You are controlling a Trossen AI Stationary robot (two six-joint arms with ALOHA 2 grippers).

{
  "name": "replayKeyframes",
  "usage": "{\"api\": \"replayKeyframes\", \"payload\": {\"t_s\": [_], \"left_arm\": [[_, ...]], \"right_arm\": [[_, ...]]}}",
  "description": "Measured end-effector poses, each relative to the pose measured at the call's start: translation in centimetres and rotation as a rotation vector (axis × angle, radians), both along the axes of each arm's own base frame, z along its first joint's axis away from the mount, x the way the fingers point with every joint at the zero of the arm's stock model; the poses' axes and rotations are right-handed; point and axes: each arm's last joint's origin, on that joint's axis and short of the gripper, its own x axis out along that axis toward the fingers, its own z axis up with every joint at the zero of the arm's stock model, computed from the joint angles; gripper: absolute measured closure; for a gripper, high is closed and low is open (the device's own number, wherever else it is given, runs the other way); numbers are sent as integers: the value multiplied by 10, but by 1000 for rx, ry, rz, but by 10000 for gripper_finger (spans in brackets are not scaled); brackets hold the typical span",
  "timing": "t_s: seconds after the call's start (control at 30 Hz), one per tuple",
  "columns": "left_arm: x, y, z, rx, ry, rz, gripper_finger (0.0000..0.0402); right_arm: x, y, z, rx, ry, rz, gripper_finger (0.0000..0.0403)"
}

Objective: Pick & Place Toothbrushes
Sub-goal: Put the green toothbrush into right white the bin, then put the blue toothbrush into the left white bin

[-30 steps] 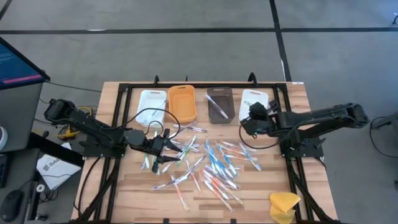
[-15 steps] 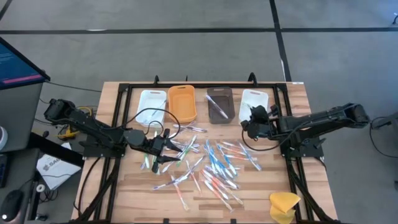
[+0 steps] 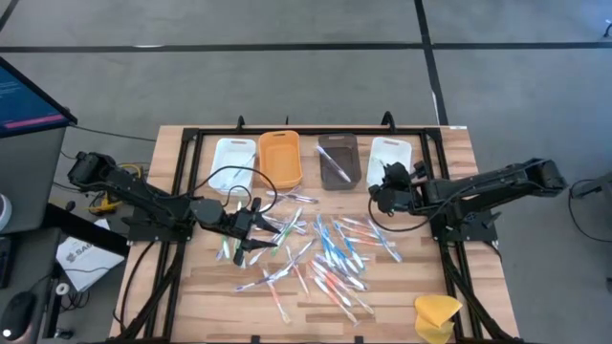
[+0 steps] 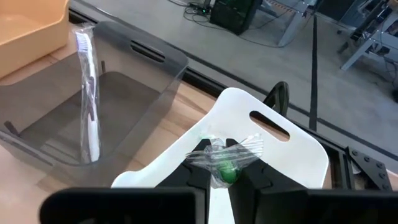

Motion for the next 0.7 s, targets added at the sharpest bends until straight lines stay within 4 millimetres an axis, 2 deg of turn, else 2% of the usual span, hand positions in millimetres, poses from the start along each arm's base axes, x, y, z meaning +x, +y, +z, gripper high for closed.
{"api": "replayKeyframes", "payload": {"t_s": [0.4, 0.7], "left_arm": [[0, 0, 0, 0, 0, 5, 243], [0, 0, 0, 1, 1, 4, 243]], "right_arm": [[-6, -5, -10, 27, 0, -39, 290], [-6, -5, -10, 42, -3, -33, 187]]}}
